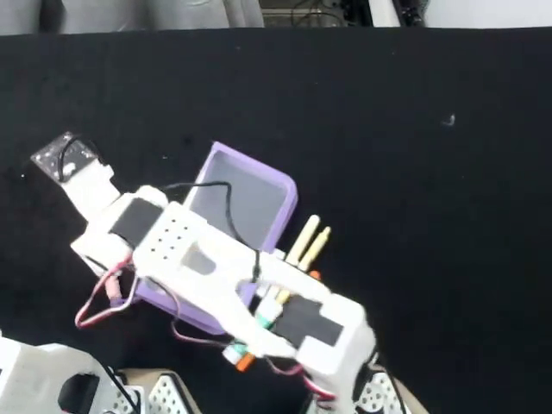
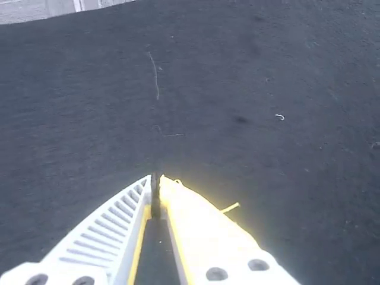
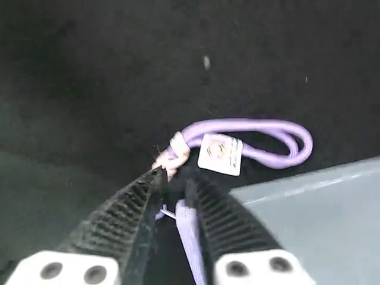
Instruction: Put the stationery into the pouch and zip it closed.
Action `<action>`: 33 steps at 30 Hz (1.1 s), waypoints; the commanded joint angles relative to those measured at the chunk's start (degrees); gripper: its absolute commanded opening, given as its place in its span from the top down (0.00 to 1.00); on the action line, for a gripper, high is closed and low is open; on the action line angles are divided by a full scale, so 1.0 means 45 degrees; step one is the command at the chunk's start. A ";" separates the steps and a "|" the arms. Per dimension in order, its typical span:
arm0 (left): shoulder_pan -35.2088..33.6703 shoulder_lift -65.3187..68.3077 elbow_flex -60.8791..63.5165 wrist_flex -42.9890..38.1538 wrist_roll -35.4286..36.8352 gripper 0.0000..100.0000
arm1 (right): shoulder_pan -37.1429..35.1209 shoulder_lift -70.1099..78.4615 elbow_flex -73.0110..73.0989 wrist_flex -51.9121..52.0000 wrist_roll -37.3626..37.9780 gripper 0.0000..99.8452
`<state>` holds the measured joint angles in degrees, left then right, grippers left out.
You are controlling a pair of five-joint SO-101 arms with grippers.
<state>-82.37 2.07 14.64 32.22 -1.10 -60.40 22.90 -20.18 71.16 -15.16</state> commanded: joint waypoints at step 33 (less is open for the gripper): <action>-0.0322 -0.0254 0.0049 -0.0234 -0.0117 0.97 | -0.1055 0.4327 -0.2002 -0.1641 -0.1074 0.81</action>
<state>-82.90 2.07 16.22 32.22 -1.10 -65.49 42.77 -26.51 65.27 -19.47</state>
